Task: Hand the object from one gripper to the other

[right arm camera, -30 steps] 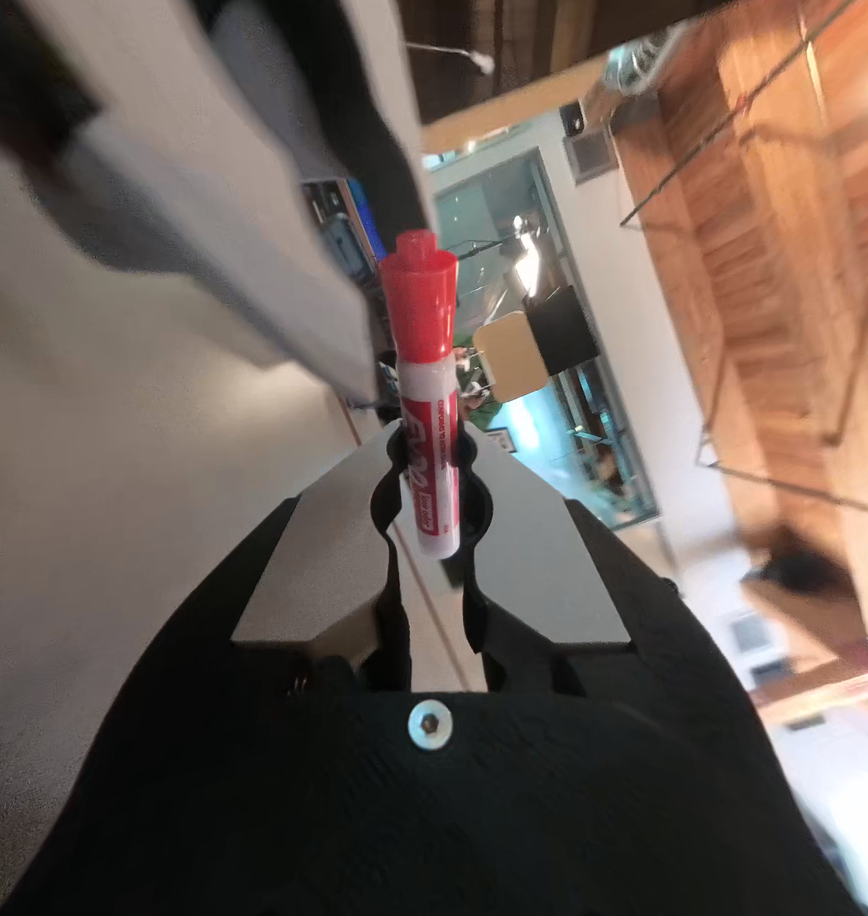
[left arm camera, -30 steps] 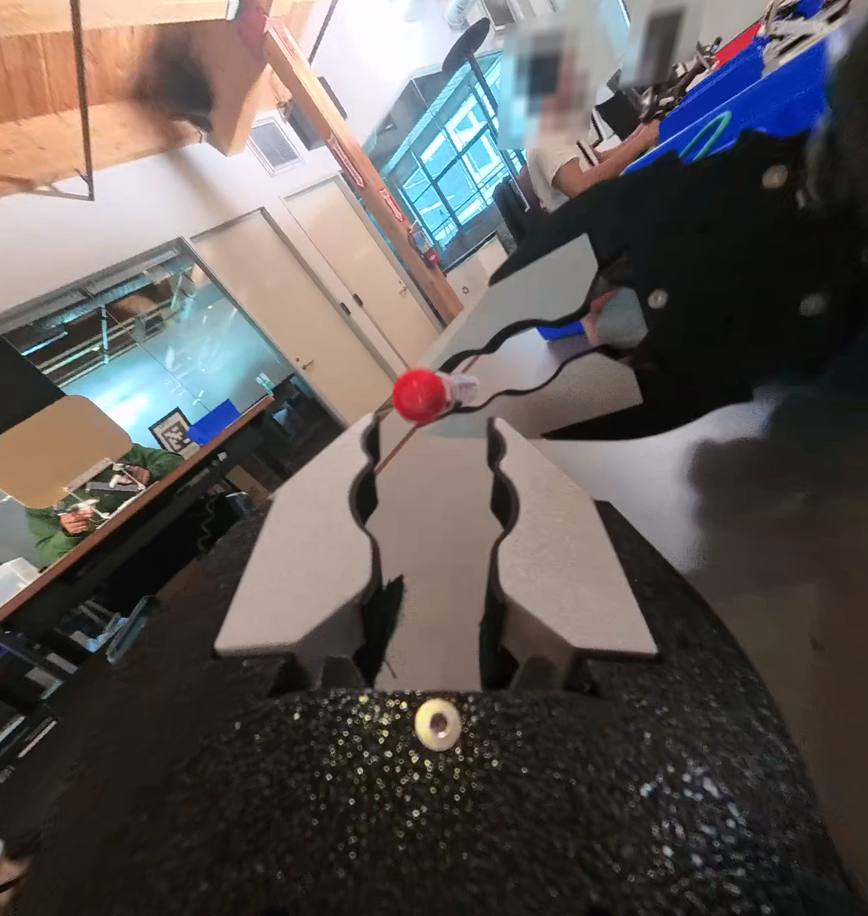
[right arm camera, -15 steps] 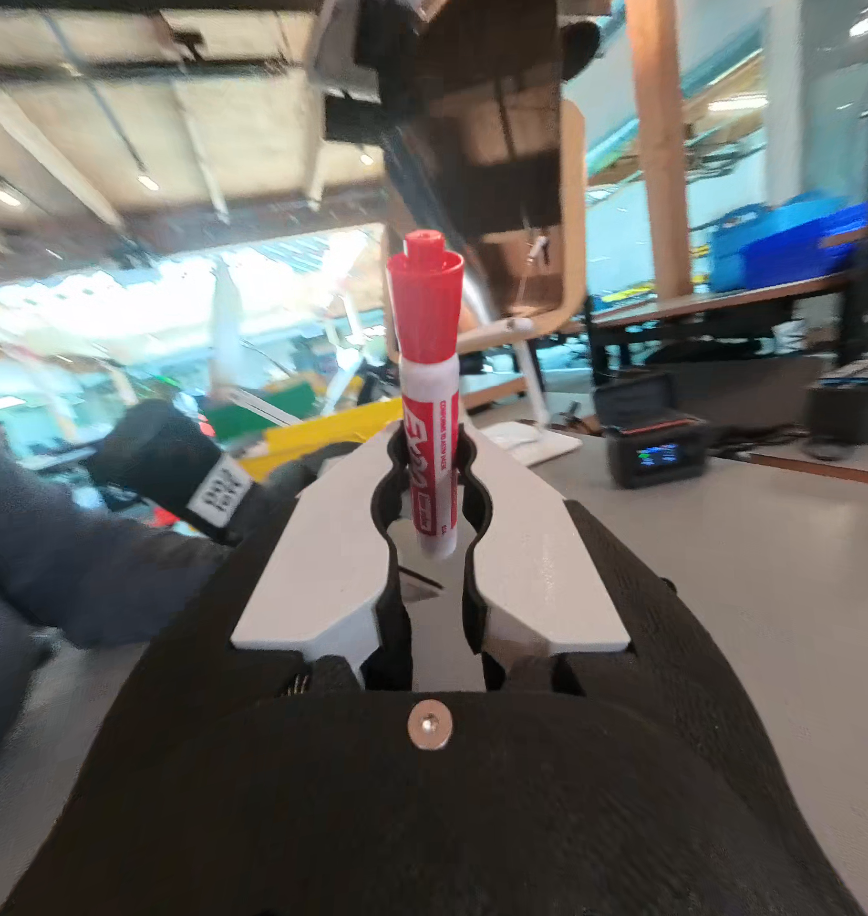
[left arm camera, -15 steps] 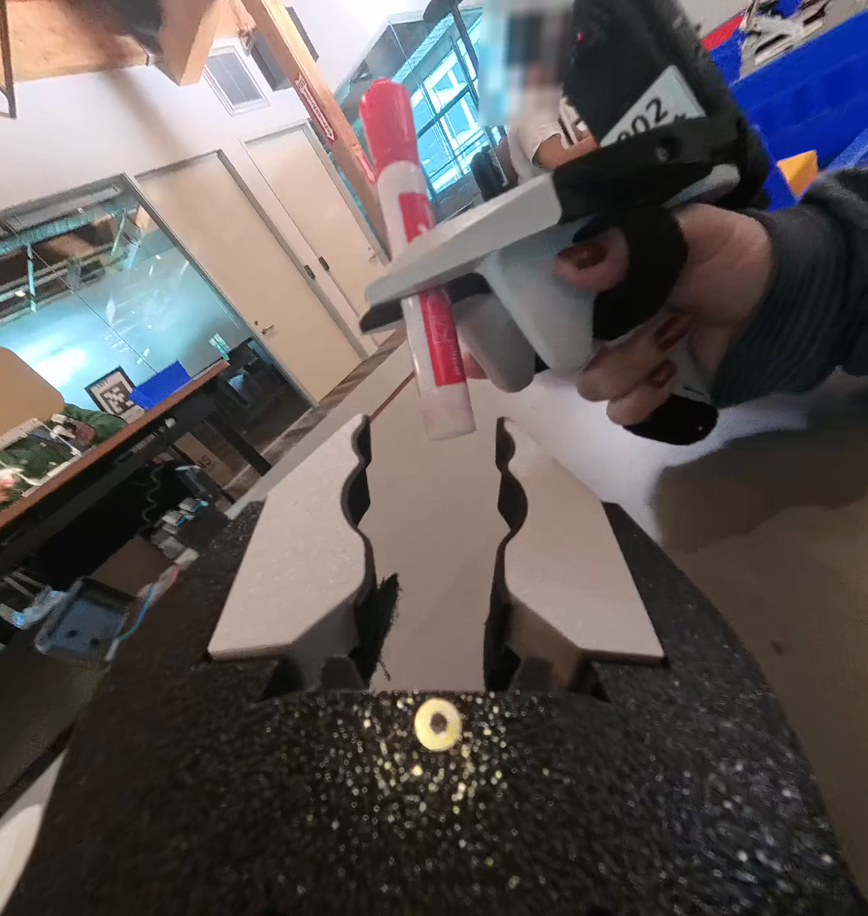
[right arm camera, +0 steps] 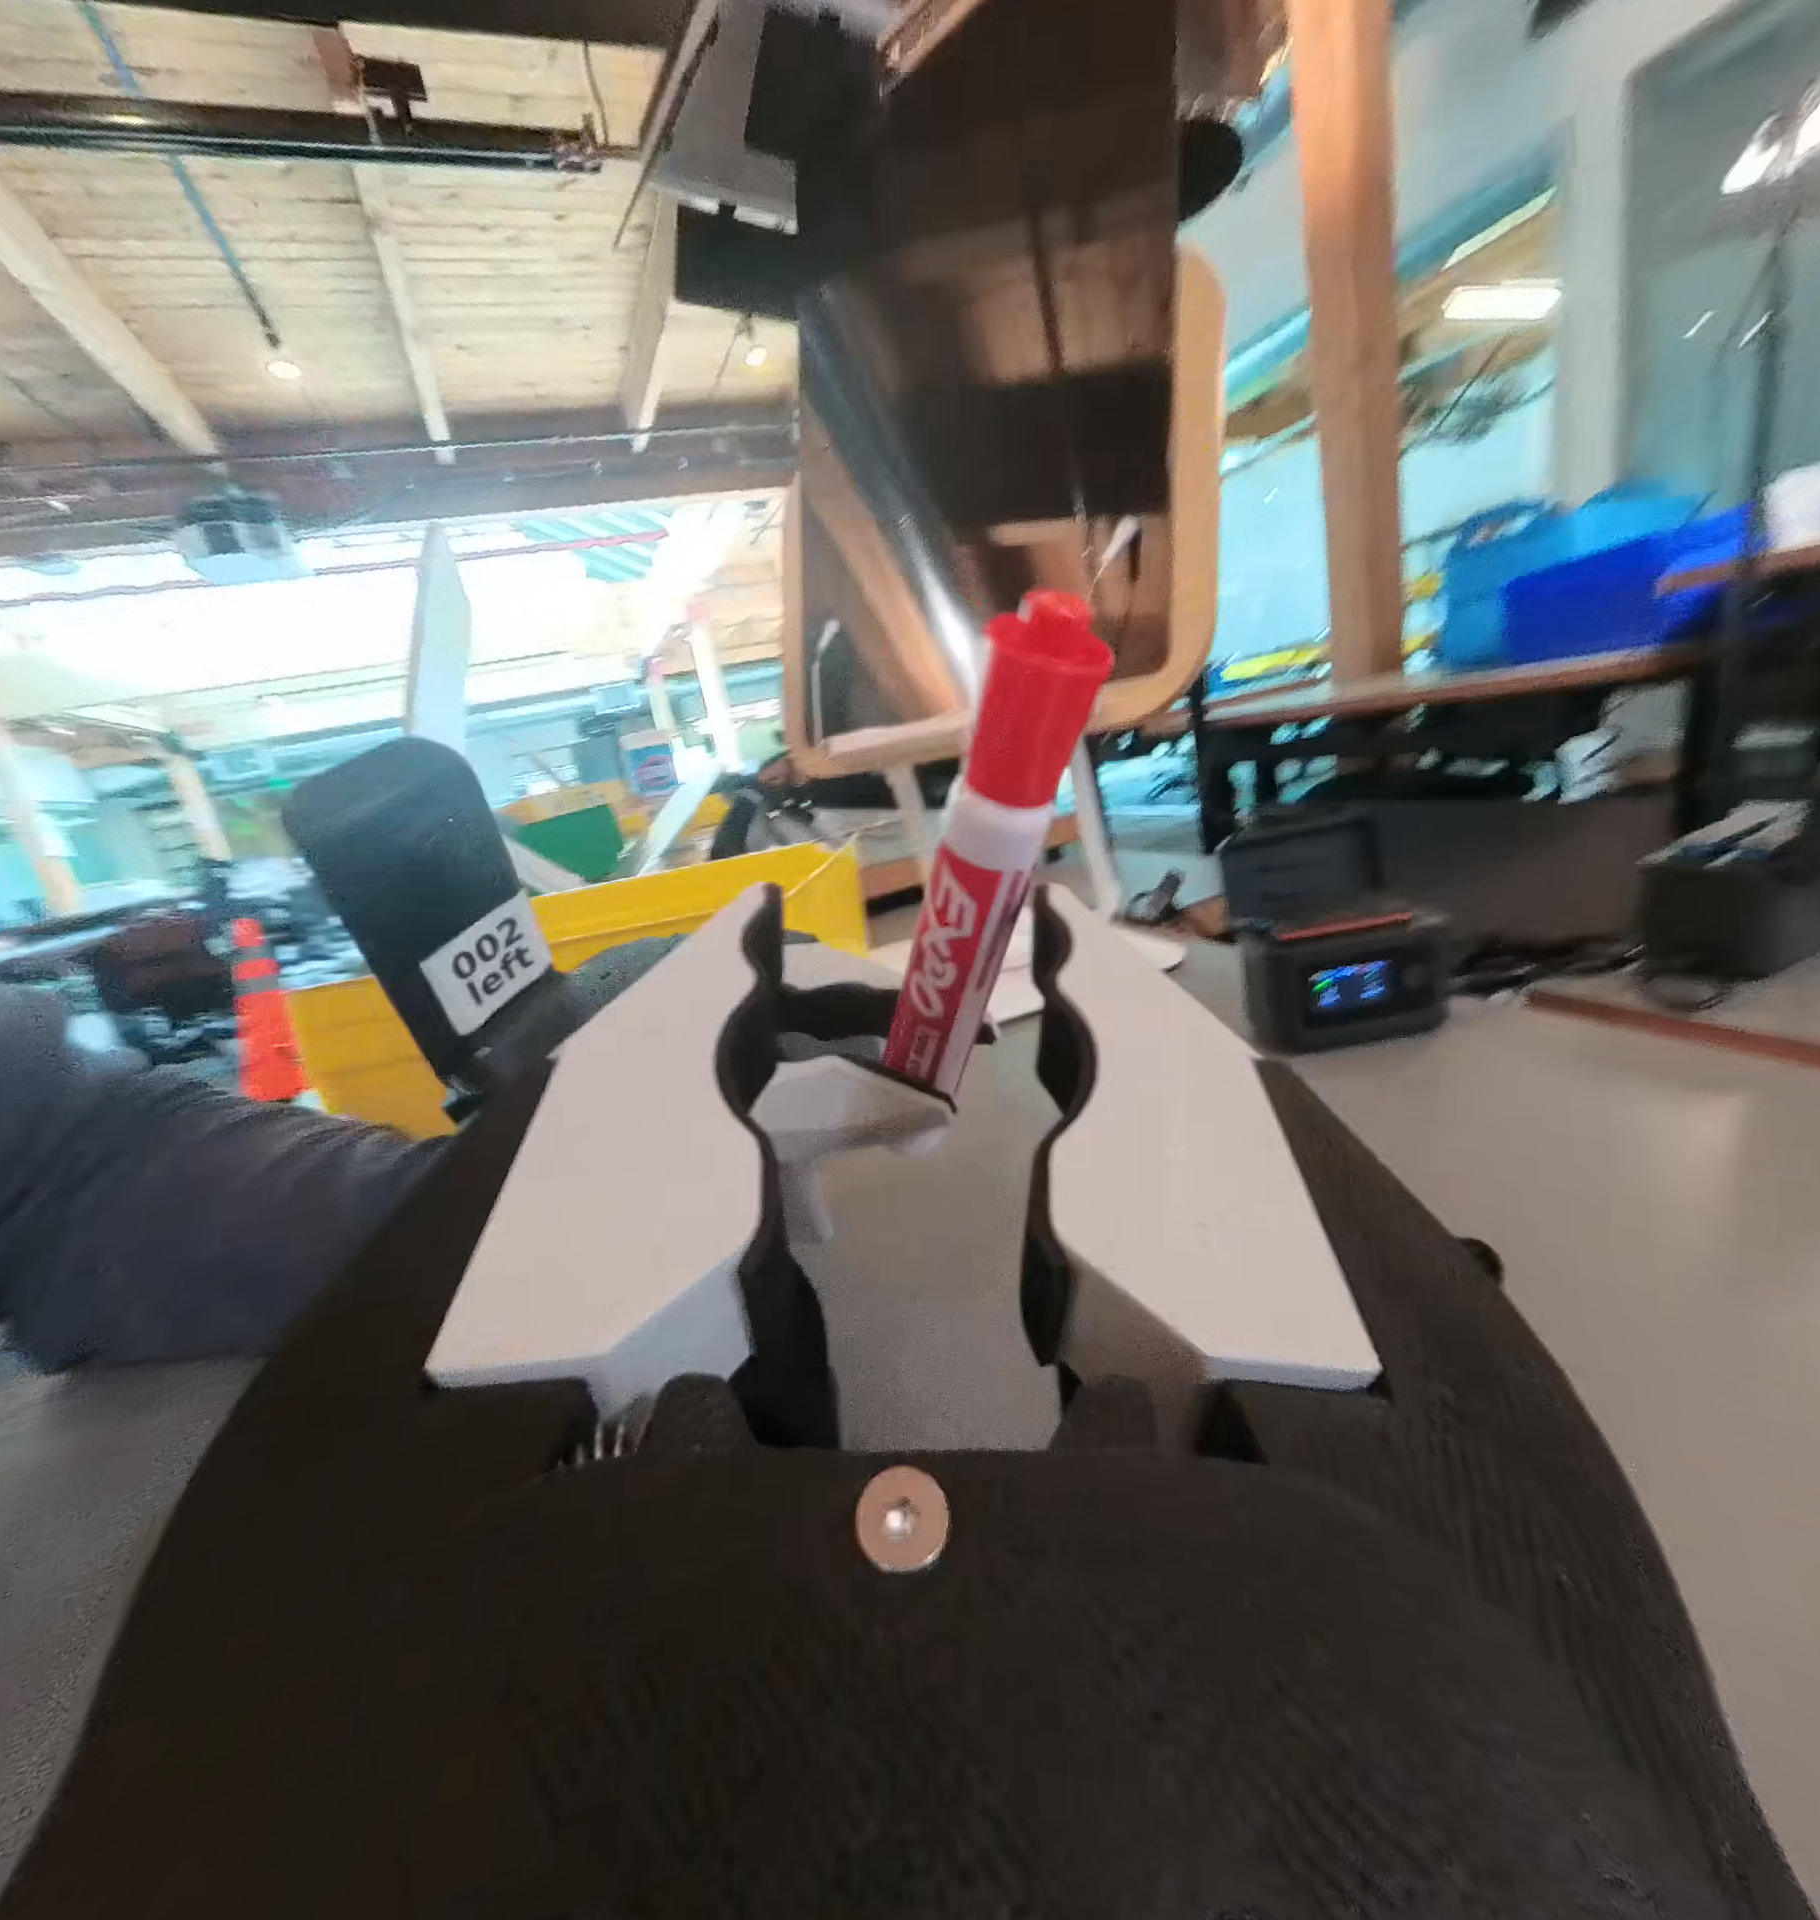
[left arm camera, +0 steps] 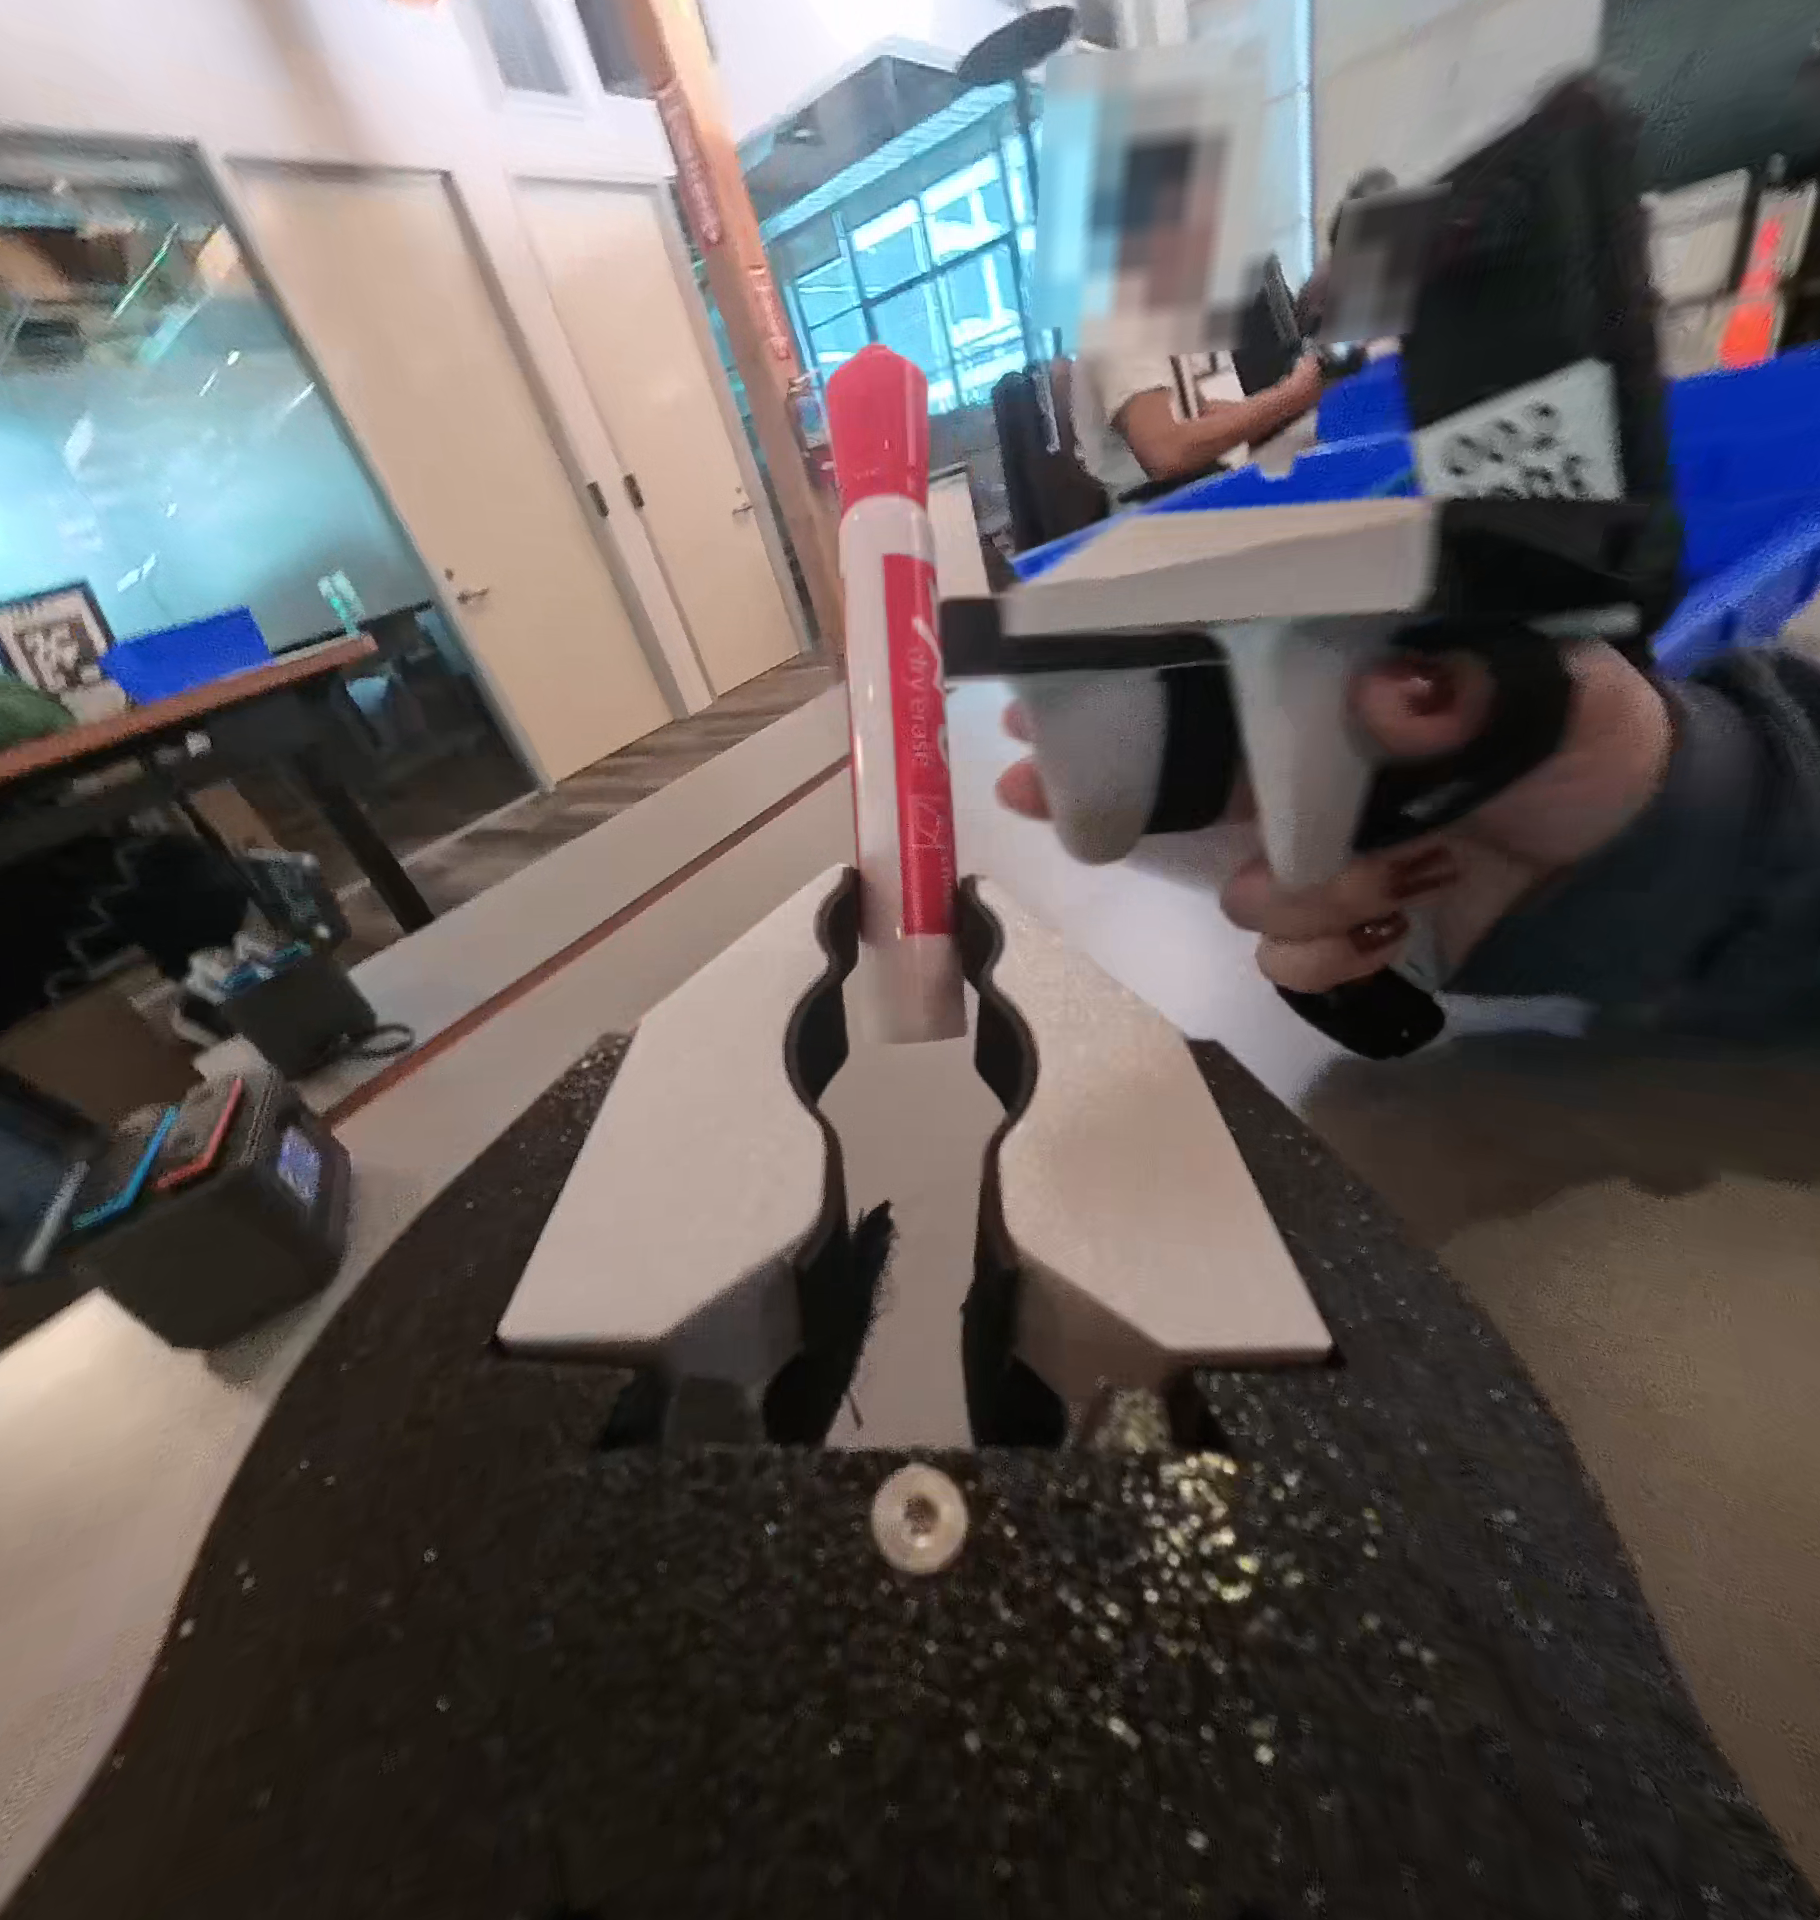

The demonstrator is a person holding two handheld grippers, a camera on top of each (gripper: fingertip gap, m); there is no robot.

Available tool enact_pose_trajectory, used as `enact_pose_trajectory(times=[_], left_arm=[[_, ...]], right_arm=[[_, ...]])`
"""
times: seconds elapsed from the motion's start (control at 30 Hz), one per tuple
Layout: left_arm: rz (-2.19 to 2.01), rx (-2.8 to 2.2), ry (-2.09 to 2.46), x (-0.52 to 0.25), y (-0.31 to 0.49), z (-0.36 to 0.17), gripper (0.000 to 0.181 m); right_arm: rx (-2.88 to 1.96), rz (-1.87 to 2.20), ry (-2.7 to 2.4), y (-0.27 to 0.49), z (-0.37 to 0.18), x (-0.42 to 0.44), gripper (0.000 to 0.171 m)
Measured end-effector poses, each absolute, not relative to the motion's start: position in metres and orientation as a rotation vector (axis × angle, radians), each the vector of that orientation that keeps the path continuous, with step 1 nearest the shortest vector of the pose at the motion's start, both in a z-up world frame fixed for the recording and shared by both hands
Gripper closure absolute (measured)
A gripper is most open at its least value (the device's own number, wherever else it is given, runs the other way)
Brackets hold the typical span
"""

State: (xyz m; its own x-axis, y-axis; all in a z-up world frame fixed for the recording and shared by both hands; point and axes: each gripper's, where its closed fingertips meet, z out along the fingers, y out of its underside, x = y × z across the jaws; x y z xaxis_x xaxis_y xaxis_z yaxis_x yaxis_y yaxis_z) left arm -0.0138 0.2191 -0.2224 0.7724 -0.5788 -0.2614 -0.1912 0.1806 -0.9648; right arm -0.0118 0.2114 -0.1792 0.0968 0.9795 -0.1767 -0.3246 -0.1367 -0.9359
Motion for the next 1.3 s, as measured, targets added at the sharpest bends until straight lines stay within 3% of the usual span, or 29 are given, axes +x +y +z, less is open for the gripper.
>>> enact_pose_trajectory(times=[0.1, 0.27, 0.33, 0.37, 0.43, 0.57, 0.7, 0.83, 1.0, 1.13, 1.3], left_arm=[[-0.428, -1.406, 0.535, -0.032, 0.225, -0.214, 0.165], [-0.626, -1.445, 0.492, -0.034, 0.224, -0.215, 0.164], [-0.639, -1.462, 0.504, -0.032, 0.224, -0.217, 0.164], [-0.639, -1.47, 0.515, -0.03, 0.224, -0.218, 0.164], [-0.636, -1.486, 0.547, -0.025, 0.224, -0.222, 0.164], [-0.657, -1.533, 0.684, -0.008, 0.217, -0.234, 0.164], [-0.639, -1.555, 0.808, 0.006, 0.21, -0.244, 0.164], [-0.62, -1.538, 0.854, 0.01, 0.205, -0.245, 0.165], [-0.575, -1.372, 0.777, 0.002, 0.202, -0.223, 0.156], [-0.54, -1.297, 0.733, -0.001, 0.202, -0.213, 0.123], [-0.531, -1.305, 0.711, -0.004, 0.205, -0.213, 0.116]], right_arm=[[-1.089, 1.075, -0.834, 0.223, -0.18, -0.004, 0.112], [-0.894, 0.249, -0.968, 0.241, -0.186, 0.01, 0.112], [-0.732, -0.077, -1.091, 0.235, -0.192, 0.004, 0.097], [-0.655, -0.178, -1.149, 0.229, -0.196, -0.001, 0.084], [-0.574, -0.252, -1.22, 0.22, -0.201, -0.01, 0.077], [-0.524, -0.431, -1.287, 0.227, -0.21, -0.011, 0.077], [-0.508, -0.54, -1.293, 0.233, -0.212, -0.008, 0.094], [-0.509, -0.584, -1.301, 0.235, -0.214, -0.006, 0.132], [-0.545, -0.56, -1.33, 0.237, -0.221, -0.008, 0.159], [-0.706, -0.383, -1.237, 0.244, -0.21, -0.001, 0.16], [-1.027, 0.229, -1.09, 0.244, -0.204, -0.002, 0.16]])
